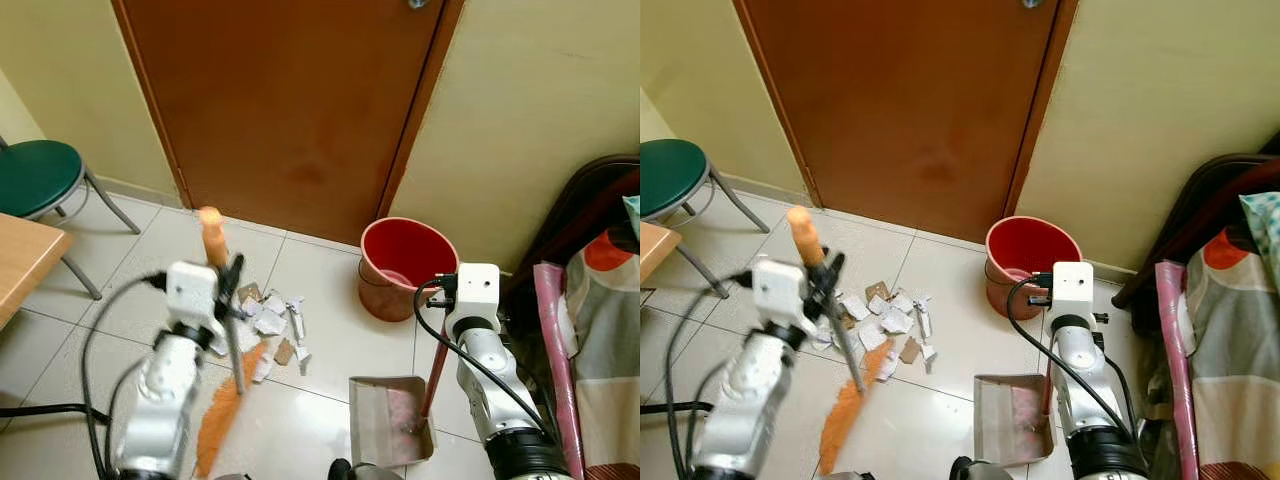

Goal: Sweep floor

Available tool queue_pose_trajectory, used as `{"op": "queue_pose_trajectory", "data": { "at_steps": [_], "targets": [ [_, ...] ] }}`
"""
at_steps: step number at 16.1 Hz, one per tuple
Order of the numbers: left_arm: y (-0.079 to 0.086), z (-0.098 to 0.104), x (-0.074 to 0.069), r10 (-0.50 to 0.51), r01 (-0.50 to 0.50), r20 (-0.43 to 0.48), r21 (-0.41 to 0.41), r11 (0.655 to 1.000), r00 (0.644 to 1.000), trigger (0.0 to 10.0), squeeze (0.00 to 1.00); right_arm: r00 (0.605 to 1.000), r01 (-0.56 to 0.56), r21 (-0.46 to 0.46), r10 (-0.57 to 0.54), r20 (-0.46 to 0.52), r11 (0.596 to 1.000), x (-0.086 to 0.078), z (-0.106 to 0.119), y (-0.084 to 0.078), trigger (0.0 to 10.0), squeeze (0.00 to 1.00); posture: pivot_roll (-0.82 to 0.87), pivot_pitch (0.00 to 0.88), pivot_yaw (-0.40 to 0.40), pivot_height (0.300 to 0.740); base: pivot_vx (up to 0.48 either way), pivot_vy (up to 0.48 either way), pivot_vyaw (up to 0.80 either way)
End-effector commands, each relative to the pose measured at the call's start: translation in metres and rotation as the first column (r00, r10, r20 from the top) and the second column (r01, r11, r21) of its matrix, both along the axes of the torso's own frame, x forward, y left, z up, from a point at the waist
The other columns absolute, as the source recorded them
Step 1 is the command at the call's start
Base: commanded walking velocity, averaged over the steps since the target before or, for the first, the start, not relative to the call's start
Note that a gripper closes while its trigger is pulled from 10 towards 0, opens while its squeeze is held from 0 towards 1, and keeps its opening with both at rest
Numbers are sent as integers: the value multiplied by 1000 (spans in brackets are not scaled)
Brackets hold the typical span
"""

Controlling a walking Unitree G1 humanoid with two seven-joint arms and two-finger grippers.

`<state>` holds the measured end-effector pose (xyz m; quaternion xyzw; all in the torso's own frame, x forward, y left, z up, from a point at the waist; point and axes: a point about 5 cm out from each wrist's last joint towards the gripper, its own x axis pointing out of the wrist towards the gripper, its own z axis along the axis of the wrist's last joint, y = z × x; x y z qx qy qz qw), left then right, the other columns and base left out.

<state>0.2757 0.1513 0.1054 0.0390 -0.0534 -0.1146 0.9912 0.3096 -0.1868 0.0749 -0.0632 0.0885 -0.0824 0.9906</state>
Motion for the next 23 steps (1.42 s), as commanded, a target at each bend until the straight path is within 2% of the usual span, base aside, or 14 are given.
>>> {"op": "queue_pose_trajectory", "data": {
  "at_steps": [1,5,7,8,11,14,17,20,23],
  "targets": [
    [-7,7,-2,-28,29,27,-16,999,999,10000,0,999,26,-1,-26,25,1000,0,2,-3,10000,0,67,168,-51,740,0,0,0],
    [-25,14,-14,-134,135,16,-102,986,991,10000,0,996,92,-46,-92,17,995,4,1,-8,10000,0,71,180,-46,740,0,0,0],
    [-43,23,-19,-226,227,22,-134,965,974,10000,0,996,80,-16,-79,26,997,9,4,2,10000,0,76,187,-45,740,0,0,0],
    [-48,26,-20,-241,240,18,-157,958,970,10000,0,997,74,-14,-73,30,997,12,5,8,10000,0,76,188,-44,740,0,0,0],
    [-54,31,-19,-237,233,10,-232,944,971,10000,0,998,45,10,-46,40,999,16,7,21,10000,0,75,203,-49,740,0,0,0],
    [-57,38,-18,-210,191,-13,-362,912,978,10000,0,999,15,29,-16,34,999,18,5,32,10000,0,77,206,-56,740,0,0,0],
    [-41,43,-9,-103,89,-12,-420,903,995,10000,0,999,-11,64,8,38,998,20,6,38,10000,0,75,201,-56,740,0,0,0],
    [-6,49,5,65,-56,11,-369,928,998,10000,0,1000,-6,71,4,30,997,19,5,33,10000,0,74,195,-55,740,0,0,0],
    [15,52,7,135,-121,24,-307,944,991,10000,0,999,8,65,-10,31,998,20,6,24,10000,0,75,190,-55,740,0,0,0]
  ]
}}
